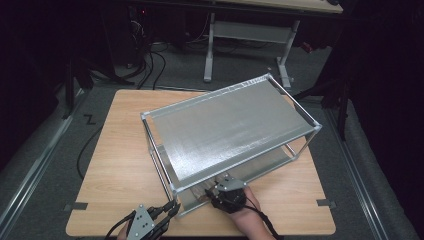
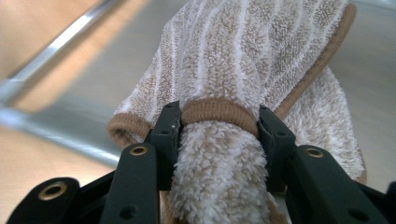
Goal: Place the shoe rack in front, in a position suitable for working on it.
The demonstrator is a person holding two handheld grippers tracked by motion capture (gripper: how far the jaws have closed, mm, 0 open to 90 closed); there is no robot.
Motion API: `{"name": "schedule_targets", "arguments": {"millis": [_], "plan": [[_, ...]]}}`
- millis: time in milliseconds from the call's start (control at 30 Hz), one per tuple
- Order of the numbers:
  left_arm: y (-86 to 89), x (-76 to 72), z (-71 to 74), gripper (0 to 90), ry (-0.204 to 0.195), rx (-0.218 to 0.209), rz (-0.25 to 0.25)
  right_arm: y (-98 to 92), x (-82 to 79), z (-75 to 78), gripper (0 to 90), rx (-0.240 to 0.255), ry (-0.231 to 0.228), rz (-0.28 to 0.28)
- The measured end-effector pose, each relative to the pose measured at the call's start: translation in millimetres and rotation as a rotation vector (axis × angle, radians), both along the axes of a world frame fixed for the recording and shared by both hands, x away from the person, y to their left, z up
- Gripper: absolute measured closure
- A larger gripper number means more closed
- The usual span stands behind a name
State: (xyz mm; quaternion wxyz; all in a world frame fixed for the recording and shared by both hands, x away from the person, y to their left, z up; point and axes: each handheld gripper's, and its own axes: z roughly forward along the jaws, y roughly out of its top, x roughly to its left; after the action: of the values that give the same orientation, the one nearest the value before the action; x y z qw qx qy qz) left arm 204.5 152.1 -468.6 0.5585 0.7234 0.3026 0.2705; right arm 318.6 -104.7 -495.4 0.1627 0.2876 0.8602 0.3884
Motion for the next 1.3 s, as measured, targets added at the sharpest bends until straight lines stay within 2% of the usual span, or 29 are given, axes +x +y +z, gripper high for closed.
{"name": "schedule_targets", "arguments": {"millis": [233,333,567,733,867,933,1100,1300], "plan": [[0.0,0.1,0.0,80.0,0.000,0.001,0.000,25.5,-21.0,1.6,58.5,0.009,0.005,0.115],[0.1,0.2,0.1,80.0,0.001,0.000,-0.001,31.7,-27.8,2.7,58.3,0.029,0.025,0.158],[-0.3,0.0,0.3,80.0,0.000,0.004,0.002,33.5,-29.1,2.2,58.1,0.012,0.003,0.172],[-0.7,0.0,0.6,80.0,0.002,0.005,0.005,33.4,-28.0,2.4,59.7,-0.011,-0.019,0.151],[-0.7,0.0,0.8,80.0,0.003,0.004,0.005,25.4,-19.6,3.0,59.8,-0.035,-0.026,0.122],[-0.6,0.0,0.9,80.0,0.002,0.005,0.005,19.7,-15.2,3.0,59.8,-0.035,-0.016,0.083],[-0.4,-0.1,1.3,80.0,0.005,0.006,0.006,-1.5,2.3,2.1,59.7,-0.037,-0.023,0.015],[-0.5,-0.2,1.5,80.1,0.005,0.003,0.006,-30.6,21.0,2.1,59.7,-0.017,0.000,-0.100]]}}
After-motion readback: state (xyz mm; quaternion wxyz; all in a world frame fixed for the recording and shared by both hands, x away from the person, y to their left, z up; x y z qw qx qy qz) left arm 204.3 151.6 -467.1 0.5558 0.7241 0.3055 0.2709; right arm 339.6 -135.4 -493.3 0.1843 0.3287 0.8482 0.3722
